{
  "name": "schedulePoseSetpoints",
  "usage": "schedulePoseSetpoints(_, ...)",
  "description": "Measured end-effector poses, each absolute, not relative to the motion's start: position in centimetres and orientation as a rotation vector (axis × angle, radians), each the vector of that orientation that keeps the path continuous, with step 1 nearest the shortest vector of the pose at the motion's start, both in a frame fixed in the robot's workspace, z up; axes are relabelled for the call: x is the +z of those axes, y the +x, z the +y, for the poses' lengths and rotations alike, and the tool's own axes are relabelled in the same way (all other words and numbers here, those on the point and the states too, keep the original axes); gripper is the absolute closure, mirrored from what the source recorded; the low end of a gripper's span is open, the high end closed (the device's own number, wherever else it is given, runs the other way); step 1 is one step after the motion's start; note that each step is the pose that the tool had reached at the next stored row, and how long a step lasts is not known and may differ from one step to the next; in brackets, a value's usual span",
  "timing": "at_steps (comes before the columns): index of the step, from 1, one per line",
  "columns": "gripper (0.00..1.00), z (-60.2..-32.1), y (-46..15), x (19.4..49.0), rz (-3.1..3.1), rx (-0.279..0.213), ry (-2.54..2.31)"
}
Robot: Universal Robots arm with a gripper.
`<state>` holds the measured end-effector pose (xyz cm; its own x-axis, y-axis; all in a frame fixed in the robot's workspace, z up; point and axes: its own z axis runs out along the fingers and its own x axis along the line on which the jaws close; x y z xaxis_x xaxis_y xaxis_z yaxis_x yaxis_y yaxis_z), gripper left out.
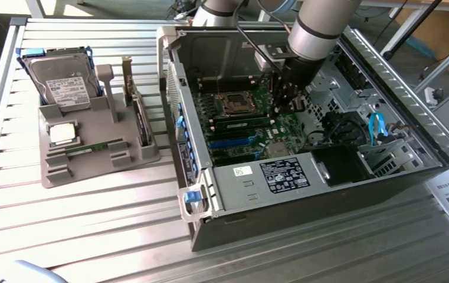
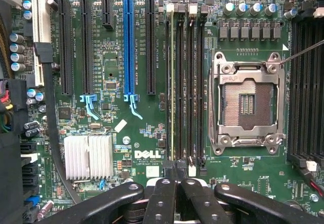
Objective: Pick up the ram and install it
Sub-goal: 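Press down the ram until it locks into place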
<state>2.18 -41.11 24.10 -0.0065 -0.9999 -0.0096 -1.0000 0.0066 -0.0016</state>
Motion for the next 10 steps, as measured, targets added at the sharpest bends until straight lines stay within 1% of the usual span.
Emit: schedulePoseSetpoints(10, 0.90, -41.11, 2.18, 23.81, 2.222, 0.007, -2.207)
